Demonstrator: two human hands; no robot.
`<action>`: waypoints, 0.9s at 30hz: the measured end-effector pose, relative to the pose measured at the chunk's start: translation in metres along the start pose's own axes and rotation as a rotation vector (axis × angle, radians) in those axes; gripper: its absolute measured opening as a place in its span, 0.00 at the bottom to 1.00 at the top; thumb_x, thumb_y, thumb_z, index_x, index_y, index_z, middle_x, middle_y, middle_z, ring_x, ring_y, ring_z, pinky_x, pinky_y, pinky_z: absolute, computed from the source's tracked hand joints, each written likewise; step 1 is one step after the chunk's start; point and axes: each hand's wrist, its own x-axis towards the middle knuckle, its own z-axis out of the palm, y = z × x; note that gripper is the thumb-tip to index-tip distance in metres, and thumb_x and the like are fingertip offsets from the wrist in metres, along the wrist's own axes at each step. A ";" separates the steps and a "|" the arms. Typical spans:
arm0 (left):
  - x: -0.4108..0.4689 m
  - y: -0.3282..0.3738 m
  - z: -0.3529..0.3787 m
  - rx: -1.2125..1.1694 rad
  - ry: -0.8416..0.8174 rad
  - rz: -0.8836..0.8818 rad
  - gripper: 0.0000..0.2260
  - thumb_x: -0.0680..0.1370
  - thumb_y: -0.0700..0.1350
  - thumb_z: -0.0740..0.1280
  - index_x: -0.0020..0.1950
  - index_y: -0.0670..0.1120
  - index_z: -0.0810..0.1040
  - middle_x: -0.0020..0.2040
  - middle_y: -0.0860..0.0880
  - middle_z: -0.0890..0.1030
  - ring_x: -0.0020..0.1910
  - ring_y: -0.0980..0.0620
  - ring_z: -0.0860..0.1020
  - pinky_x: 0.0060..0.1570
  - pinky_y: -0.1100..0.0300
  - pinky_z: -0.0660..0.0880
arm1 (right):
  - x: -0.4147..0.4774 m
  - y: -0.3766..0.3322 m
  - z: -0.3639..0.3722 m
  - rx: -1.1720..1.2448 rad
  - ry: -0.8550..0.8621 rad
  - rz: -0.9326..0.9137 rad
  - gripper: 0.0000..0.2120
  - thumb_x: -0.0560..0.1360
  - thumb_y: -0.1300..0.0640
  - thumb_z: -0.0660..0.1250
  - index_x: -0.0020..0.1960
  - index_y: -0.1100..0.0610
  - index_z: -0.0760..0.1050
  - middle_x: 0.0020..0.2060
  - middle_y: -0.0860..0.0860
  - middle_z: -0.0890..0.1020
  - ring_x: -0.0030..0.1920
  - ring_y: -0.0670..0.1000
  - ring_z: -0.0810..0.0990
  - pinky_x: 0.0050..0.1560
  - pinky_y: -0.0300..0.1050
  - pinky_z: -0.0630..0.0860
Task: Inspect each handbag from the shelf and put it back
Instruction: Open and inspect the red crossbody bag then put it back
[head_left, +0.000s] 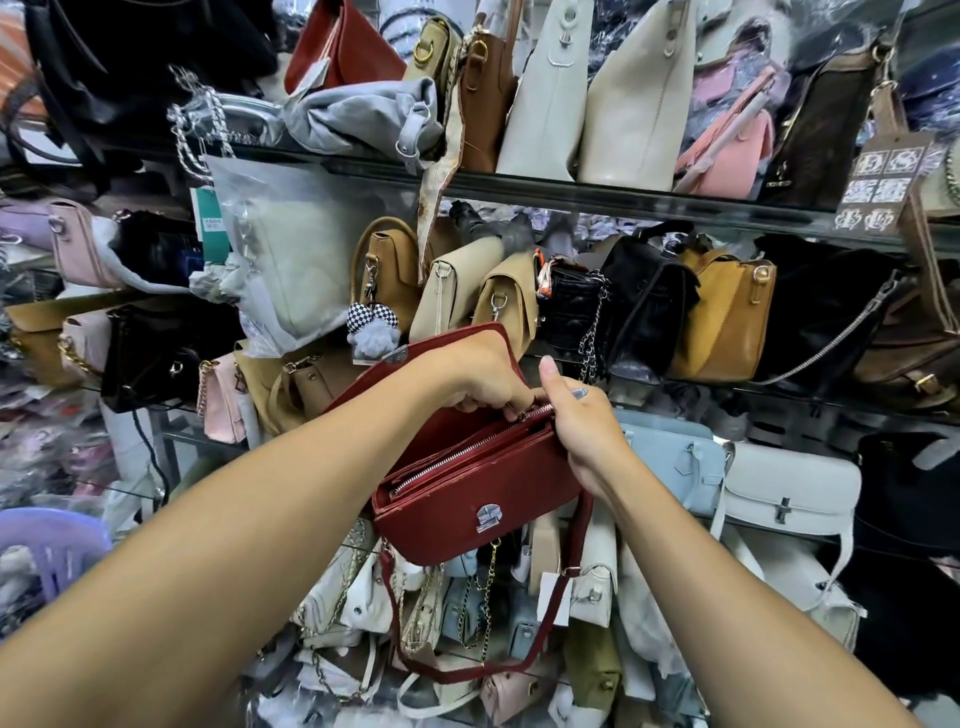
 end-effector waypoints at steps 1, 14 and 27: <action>0.000 -0.001 0.000 0.009 0.013 0.003 0.02 0.69 0.36 0.70 0.37 0.40 0.81 0.23 0.48 0.68 0.21 0.51 0.60 0.24 0.65 0.57 | 0.001 0.001 0.000 -0.008 0.017 0.004 0.27 0.82 0.38 0.61 0.44 0.59 0.86 0.39 0.60 0.87 0.43 0.56 0.84 0.53 0.57 0.81; 0.002 -0.021 0.002 0.107 0.035 -0.039 0.08 0.68 0.41 0.73 0.40 0.36 0.85 0.30 0.44 0.72 0.28 0.47 0.66 0.30 0.60 0.63 | 0.006 -0.001 -0.003 -0.058 0.107 0.001 0.30 0.79 0.33 0.63 0.45 0.60 0.85 0.43 0.66 0.85 0.45 0.67 0.85 0.53 0.65 0.81; 0.003 -0.039 -0.011 0.328 0.049 -0.105 0.05 0.69 0.40 0.74 0.37 0.42 0.80 0.31 0.47 0.74 0.31 0.47 0.73 0.27 0.62 0.70 | 0.016 -0.004 -0.016 0.008 0.232 0.060 0.28 0.77 0.33 0.63 0.40 0.57 0.85 0.38 0.55 0.87 0.46 0.61 0.86 0.58 0.63 0.82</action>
